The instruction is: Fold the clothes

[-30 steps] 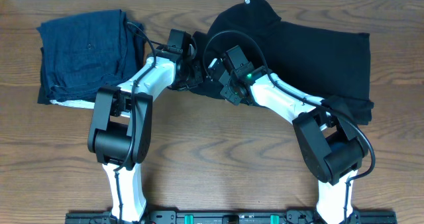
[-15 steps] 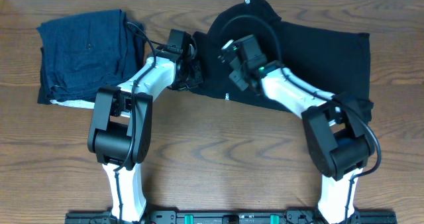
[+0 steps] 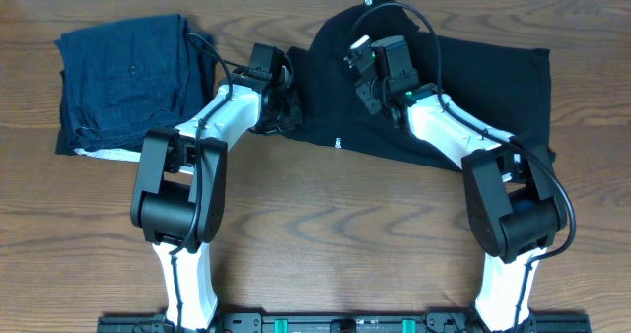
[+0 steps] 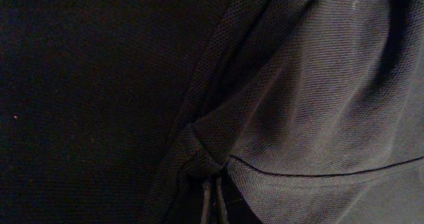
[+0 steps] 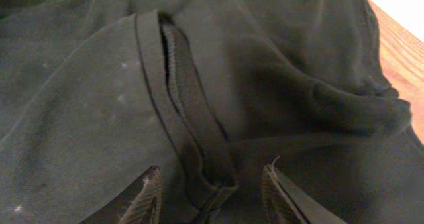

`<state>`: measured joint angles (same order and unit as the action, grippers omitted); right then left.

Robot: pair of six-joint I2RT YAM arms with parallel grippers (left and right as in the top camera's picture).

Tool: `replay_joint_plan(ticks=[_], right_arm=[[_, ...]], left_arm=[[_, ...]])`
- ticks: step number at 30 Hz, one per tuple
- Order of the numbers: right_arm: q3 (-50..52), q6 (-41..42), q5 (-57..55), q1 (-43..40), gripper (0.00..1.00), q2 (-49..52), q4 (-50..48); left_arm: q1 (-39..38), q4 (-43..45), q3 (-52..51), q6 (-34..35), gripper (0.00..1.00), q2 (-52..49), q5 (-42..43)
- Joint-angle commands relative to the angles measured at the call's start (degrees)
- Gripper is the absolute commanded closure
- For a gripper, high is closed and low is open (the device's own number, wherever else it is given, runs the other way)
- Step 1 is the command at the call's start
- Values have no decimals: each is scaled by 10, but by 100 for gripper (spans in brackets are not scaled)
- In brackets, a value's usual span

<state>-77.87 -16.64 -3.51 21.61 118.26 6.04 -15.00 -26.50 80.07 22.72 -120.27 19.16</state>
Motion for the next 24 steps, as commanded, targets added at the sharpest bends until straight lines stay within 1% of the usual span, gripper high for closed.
replay_joint_plan(ticks=[1, 3, 5, 8, 9, 12, 14, 16, 24], right_arm=[[-29, 43, 4, -17, 52, -27, 29], [-41, 49, 40, -20, 54, -53, 79], [-49, 49, 77, -23, 67, -80, 142], [-50, 48, 106, -23, 80, -103, 228], [-50, 48, 114, -22, 84, -104, 258], [-45, 21, 121, -21, 92, -97, 338], [-39, 13, 121, -21, 94, -90, 372], [-30, 13, 121, -22, 96, -85, 386], [-1, 14, 119, -25, 98, -58, 382]], left_arm=[[2, -5, -6, 3, 93, -23, -3], [2, -5, -6, 3, 93, -23, -3], [2, -4, -6, 3, 93, -23, -3], [2, -4, -6, 3, 93, -23, -3], [2, -2, -6, 3, 93, -23, -3], [2, -2, -6, 3, 93, -23, -3], [2, -2, -6, 3, 93, -23, -3], [2, -2, -6, 3, 93, -23, -3], [2, -2, -6, 3, 93, -23, -3]])
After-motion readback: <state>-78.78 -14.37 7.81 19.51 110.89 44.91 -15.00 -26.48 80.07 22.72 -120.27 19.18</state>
